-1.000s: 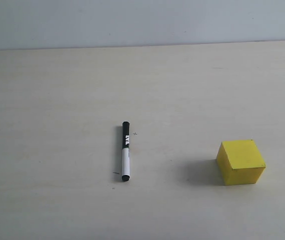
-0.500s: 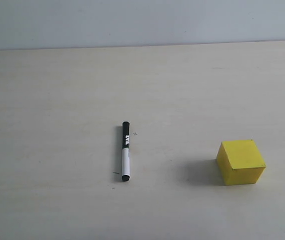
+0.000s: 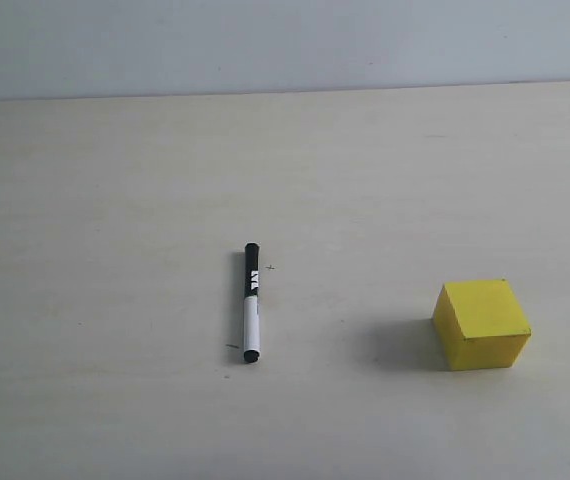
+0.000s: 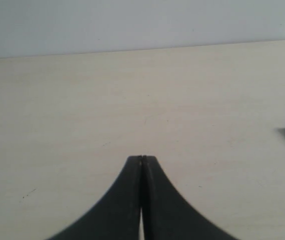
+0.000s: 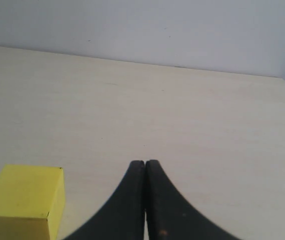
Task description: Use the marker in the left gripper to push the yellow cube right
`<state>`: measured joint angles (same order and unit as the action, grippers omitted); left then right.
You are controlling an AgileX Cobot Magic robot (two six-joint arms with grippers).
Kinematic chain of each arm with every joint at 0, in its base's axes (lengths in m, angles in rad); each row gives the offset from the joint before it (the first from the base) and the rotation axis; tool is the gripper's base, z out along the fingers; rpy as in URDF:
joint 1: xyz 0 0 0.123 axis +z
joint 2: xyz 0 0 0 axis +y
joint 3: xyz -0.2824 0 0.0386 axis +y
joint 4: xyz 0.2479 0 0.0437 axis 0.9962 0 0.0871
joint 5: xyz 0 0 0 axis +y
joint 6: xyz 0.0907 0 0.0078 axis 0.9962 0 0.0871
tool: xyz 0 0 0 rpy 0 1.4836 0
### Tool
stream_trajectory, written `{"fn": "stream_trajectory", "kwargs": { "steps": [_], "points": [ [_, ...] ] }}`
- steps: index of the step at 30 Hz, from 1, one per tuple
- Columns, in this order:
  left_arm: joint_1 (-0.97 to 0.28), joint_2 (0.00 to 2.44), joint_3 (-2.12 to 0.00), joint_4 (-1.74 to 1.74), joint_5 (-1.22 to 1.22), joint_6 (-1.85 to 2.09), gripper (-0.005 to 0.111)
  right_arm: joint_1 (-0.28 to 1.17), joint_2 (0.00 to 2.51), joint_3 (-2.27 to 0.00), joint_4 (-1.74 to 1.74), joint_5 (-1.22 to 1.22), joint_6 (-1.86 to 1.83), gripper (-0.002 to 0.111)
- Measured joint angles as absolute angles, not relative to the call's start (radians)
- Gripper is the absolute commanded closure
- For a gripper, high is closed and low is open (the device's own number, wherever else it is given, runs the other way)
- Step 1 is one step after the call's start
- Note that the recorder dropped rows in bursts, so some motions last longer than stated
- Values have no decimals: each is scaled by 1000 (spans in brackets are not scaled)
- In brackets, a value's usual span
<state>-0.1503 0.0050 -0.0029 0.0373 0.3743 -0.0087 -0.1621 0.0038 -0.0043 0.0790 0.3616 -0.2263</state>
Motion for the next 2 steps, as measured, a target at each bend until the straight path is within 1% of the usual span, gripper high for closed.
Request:
{"fn": "stream_trajectory", "kwargs": {
  "steps": [2],
  "points": [
    [-150, 5, -3, 37, 374, -9, 107, -162, 4, -4, 79, 362, -226, 108]
  ]
}}
